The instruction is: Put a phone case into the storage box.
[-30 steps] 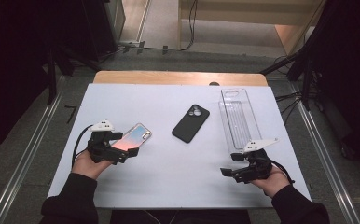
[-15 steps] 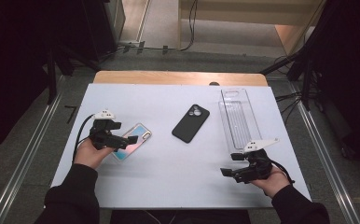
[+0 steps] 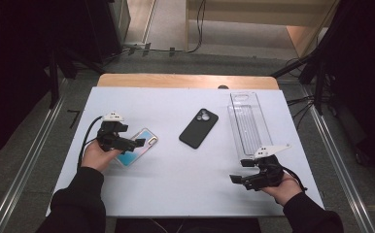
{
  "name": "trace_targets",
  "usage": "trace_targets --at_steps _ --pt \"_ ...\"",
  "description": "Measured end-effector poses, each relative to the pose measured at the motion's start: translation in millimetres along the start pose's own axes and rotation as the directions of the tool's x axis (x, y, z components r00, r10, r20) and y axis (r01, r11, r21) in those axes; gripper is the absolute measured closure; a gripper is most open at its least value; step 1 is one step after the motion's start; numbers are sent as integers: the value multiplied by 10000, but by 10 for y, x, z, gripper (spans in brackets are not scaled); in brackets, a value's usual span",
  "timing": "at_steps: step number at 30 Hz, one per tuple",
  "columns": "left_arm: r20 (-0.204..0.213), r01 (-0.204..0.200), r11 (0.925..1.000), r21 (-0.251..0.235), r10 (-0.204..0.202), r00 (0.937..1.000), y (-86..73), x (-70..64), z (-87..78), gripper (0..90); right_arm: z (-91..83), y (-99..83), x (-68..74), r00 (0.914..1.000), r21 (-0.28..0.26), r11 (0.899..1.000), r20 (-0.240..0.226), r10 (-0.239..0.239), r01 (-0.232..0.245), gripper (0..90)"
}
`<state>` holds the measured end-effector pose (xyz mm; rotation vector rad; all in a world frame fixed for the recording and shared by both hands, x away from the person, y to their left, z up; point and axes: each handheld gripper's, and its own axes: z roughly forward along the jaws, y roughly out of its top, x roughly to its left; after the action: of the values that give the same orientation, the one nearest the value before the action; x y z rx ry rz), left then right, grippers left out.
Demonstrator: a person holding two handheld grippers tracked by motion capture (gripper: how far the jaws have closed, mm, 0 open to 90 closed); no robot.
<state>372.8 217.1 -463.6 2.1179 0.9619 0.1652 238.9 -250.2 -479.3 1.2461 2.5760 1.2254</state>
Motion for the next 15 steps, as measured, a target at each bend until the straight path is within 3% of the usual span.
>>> trace_targets --at_steps 15 --pt "-159 -236 9981 564 245 9996 -93 5 110 0 0 -1 3 10000 13 10000 5 -43 43 185"
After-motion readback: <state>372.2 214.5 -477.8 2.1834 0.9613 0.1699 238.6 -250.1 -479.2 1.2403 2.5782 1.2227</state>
